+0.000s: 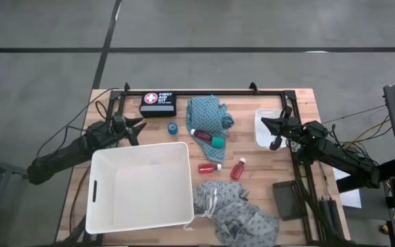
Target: Pick & Place Medicine items
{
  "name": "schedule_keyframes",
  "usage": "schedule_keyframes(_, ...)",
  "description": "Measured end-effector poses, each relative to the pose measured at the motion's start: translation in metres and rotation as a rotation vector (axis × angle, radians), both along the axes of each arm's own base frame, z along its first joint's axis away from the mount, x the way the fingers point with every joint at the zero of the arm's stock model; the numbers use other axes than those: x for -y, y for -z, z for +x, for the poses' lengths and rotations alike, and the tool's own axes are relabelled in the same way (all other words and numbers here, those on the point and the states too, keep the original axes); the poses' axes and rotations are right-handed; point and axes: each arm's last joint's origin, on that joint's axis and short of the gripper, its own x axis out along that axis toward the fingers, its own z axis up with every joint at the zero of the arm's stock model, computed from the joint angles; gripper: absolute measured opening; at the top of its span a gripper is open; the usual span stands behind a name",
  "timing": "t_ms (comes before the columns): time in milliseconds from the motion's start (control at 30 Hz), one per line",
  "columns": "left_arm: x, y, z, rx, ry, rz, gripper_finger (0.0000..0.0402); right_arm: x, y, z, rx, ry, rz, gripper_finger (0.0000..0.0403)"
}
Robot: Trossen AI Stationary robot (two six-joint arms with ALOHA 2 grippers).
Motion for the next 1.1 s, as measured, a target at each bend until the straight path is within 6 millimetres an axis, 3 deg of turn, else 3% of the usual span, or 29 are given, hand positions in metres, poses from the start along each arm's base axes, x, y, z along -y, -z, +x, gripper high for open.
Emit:
schedule_keyframes(667, 0.0, 0.0, 0.0, 0.0, 0.0, 0.0, 0.0153, 0.0, 0.0, 0.0, 0.0, 0.0, 0.0, 0.0008)
schedule_keyframes(933, 0.0, 0.0, 0.0, 0.0, 0.0, 0.0, 0.0153, 0.0, 0.013, 0.001, -0.074, -0.015, 0.168, 0.0008)
schedule_keyframes(1100, 0.0, 0.0, 0.0, 0.001, 0.0, 0.0, 0.0153, -0.001, 0.015, 0.002, 0.002, -0.085, 0.432, 0.0008)
